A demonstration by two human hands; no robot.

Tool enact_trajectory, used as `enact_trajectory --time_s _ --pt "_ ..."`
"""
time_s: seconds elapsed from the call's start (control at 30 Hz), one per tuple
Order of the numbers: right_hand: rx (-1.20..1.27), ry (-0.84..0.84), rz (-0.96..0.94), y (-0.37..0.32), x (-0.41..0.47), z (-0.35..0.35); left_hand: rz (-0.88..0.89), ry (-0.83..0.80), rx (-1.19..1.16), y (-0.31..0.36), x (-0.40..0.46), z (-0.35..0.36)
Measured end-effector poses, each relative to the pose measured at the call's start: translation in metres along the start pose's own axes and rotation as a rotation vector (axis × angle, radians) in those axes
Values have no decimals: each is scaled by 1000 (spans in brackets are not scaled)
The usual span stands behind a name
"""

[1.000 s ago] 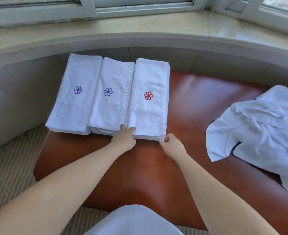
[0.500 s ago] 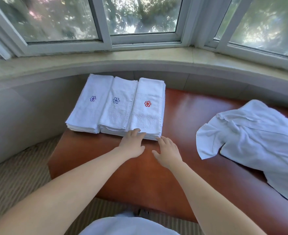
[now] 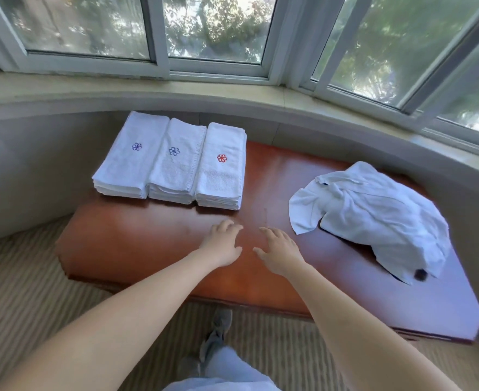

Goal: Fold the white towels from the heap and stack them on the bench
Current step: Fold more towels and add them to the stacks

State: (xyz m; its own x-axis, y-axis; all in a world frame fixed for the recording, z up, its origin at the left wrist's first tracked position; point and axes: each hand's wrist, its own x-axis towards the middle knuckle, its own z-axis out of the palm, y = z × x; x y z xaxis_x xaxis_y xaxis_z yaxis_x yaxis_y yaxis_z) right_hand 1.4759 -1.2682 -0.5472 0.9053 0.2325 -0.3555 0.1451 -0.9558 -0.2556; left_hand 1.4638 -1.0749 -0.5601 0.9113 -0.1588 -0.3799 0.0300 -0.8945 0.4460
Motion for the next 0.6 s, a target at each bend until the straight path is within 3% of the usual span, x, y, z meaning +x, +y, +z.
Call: enact_trajectory --time_s 0.27,0.6 --pt "60 23 155 68 -60 -16 107 -47 -26 76 -5 21" --pt "180 108 280 210 -109 -53 194 -81 81 226 35 60"
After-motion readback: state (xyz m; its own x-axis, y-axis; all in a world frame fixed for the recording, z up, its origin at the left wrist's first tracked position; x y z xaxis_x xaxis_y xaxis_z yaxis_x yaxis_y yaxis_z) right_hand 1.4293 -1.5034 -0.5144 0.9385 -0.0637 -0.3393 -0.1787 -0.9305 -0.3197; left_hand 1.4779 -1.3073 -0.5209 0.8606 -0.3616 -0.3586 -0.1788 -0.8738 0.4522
